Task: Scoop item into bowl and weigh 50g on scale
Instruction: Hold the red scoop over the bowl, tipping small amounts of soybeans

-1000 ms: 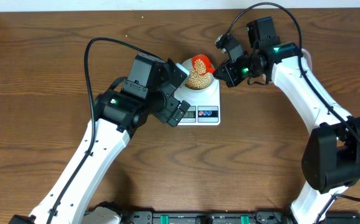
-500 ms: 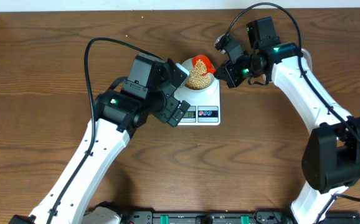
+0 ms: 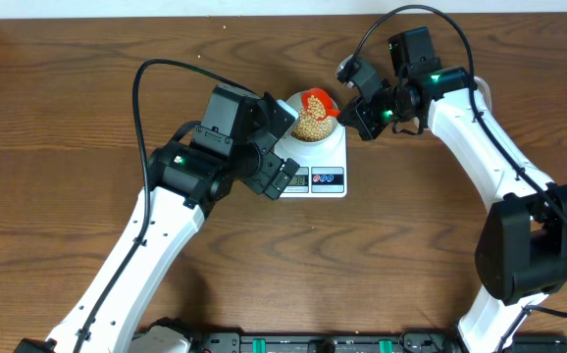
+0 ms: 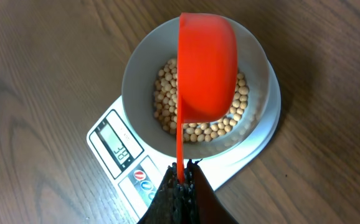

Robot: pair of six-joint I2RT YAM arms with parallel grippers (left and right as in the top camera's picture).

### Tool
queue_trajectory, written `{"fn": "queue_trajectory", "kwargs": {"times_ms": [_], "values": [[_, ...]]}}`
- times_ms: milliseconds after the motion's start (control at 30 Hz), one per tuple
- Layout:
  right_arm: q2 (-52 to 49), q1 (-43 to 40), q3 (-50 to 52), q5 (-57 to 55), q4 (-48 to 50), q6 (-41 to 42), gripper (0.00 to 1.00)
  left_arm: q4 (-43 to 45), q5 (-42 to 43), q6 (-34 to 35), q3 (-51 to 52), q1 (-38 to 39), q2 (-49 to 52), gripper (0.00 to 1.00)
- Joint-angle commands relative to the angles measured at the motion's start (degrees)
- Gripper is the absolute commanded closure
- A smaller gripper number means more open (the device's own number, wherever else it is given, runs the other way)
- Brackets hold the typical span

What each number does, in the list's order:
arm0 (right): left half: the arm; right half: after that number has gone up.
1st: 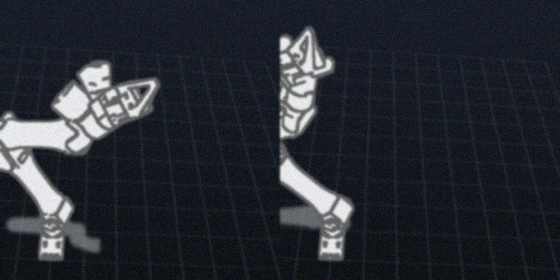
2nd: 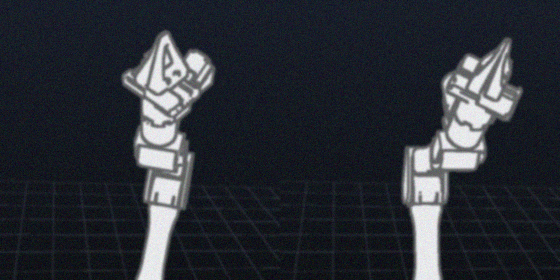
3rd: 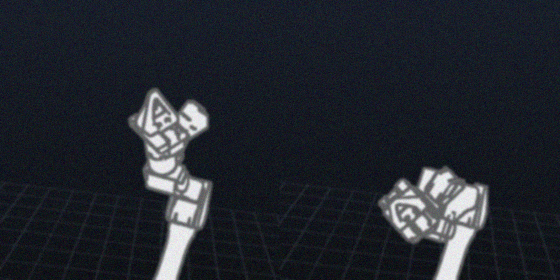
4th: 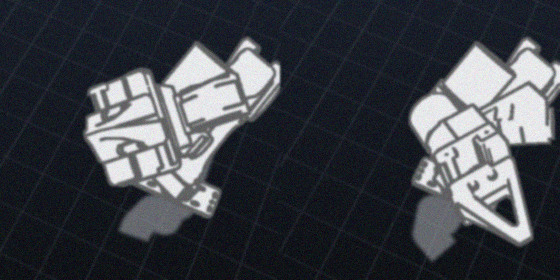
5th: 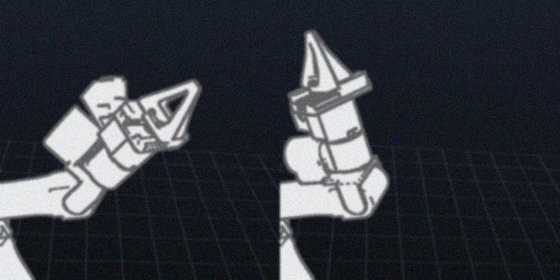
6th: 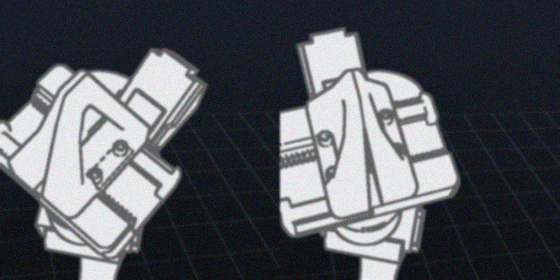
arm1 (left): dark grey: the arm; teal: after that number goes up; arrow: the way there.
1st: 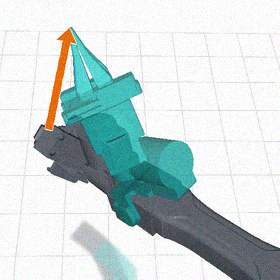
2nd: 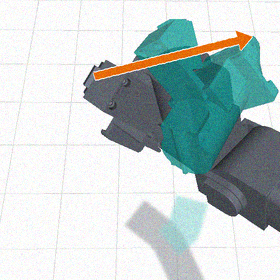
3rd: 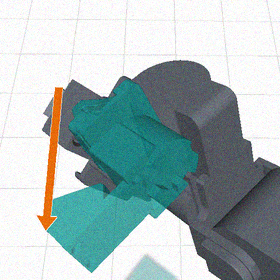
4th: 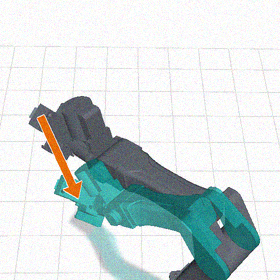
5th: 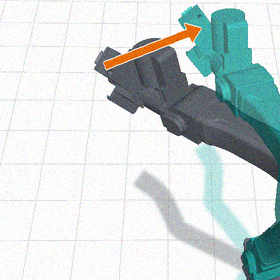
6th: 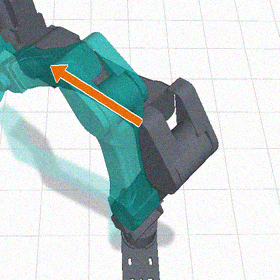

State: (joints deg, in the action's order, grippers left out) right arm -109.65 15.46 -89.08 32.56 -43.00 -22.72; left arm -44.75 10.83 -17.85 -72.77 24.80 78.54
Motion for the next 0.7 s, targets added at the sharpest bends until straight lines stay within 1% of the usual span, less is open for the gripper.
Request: {"fn": "queue_trajectory", "kwargs": {"times_ms": [0,200,667], "values": [[1.66,0.39,-0.20,0.57,-0.07,-2.89,0.99,-0.02,0.68,0.09,-0.20,-0.20,0.13,0.02],[1.66,0.39,-0.20,0.57,-0.07,-4.17,0.99,-0.02,0.68,0.09,-0.20,-0.20,0.13,0.02],[1.66,0.39,-0.20,0.57,0.00,-4.17,0.99,-0.02,0.68,0.09,-0.22,-0.20,0.13,0.02]]}}
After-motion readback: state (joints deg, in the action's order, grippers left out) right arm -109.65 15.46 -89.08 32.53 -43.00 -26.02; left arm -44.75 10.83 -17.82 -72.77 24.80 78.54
